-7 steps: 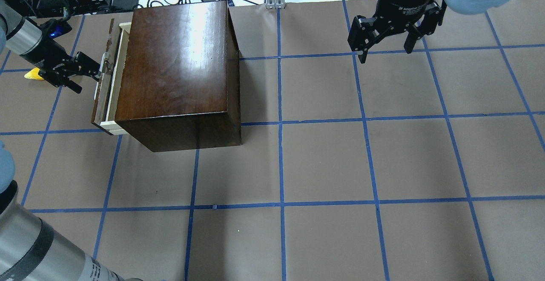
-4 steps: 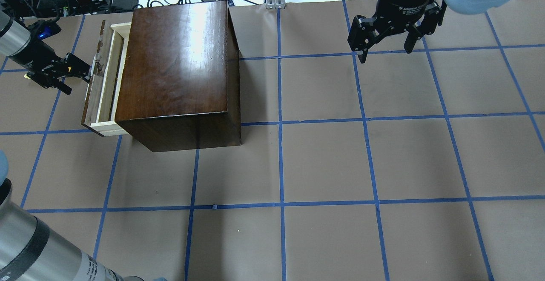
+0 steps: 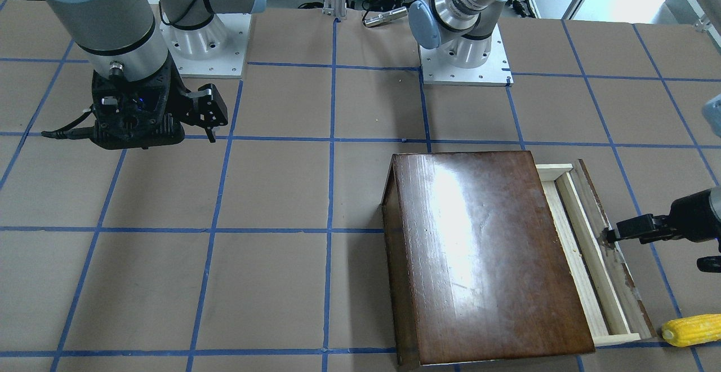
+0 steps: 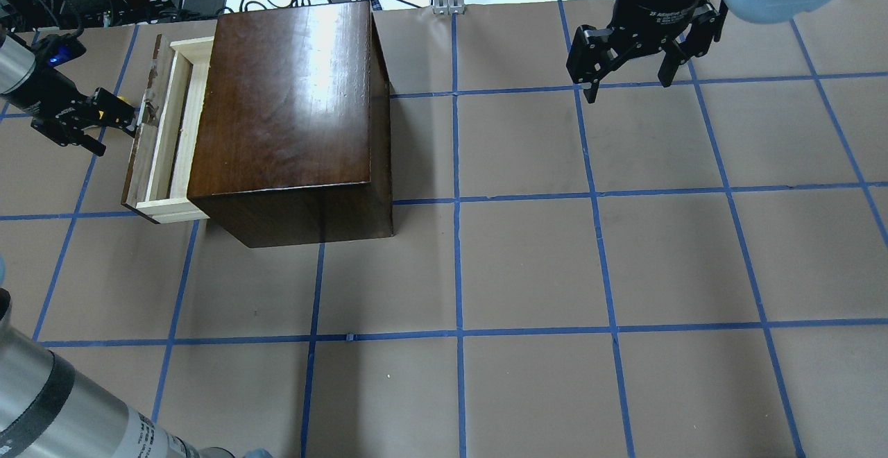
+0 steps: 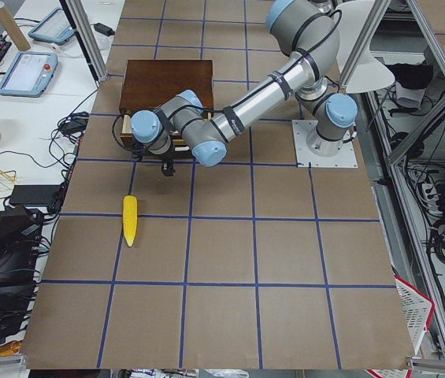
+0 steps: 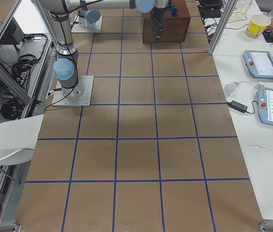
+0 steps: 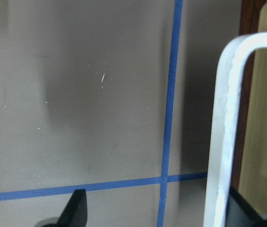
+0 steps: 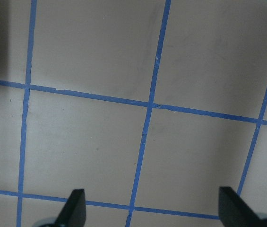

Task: Open drawer and put corn inside
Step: 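Release the handle and move the left gripper over the yellow corn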

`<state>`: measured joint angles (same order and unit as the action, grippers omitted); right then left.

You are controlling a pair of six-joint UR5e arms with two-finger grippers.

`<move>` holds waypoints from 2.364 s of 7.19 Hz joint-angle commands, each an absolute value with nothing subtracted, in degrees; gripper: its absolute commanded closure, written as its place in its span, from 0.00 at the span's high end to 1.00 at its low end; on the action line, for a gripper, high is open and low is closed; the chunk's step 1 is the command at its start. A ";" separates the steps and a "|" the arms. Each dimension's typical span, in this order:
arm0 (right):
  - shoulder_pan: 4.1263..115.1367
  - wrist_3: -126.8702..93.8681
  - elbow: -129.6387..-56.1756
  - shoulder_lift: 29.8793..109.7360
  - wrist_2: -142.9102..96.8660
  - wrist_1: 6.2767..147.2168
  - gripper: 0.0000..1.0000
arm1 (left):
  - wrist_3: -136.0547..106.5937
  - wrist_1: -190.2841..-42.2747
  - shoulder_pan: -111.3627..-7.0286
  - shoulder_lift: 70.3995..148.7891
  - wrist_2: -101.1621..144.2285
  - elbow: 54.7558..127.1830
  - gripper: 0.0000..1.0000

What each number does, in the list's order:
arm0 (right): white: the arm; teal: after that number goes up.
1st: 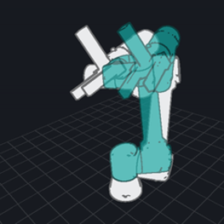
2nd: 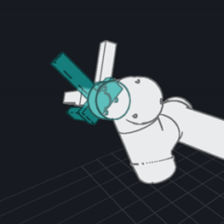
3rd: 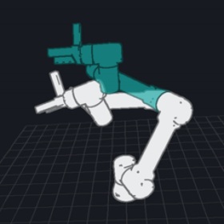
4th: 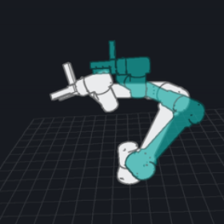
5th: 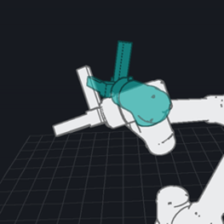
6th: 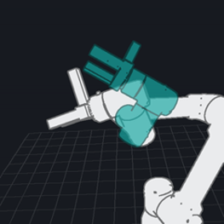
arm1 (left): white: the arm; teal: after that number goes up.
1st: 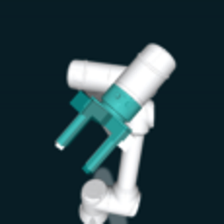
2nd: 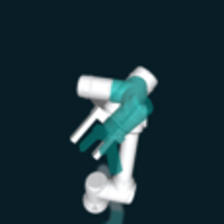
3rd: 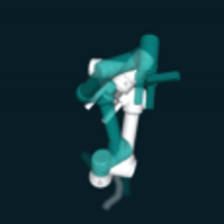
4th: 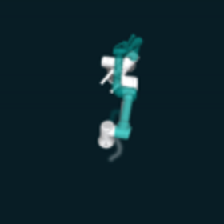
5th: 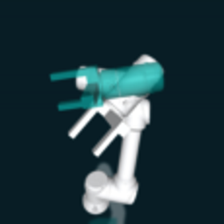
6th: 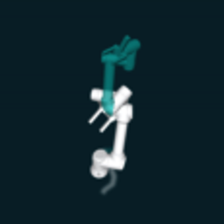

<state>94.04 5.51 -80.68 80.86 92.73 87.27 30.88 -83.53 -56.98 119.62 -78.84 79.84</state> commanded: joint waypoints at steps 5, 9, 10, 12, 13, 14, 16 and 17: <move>94.04 5.45 -80.68 80.86 92.72 87.19 1.00 | 30.94 -83.58 -56.16 118.04 -79.28 77.98 1.00; 94.04 5.45 -80.68 80.86 92.72 87.19 1.00 | 42.67 -81.85 -56.16 122.07 -87.96 70.59 1.00; 94.04 5.54 -80.68 80.86 92.72 87.27 1.00 | 48.02 -79.48 -56.16 123.99 -91.46 69.18 1.00; 94.04 5.45 -80.68 80.86 92.72 87.28 1.00 | 59.71 -75.08 -56.25 127.60 -92.72 65.50 1.00; 94.04 5.45 -80.68 80.86 92.72 87.28 1.00 | 68.81 -74.88 -56.25 129.18 -94.55 64.17 1.00; 94.04 5.45 -80.68 80.86 92.72 87.28 1.00 | 78.48 -72.97 -56.16 130.85 -96.14 64.07 1.00; 94.04 5.45 -80.68 80.86 92.72 87.28 1.00 | 91.34 -67.86 -56.16 133.06 -95.89 63.72 1.00; 94.04 5.45 -80.68 80.86 92.72 87.28 1.00 | 98.63 -66.72 -56.16 134.28 -95.19 63.11 1.00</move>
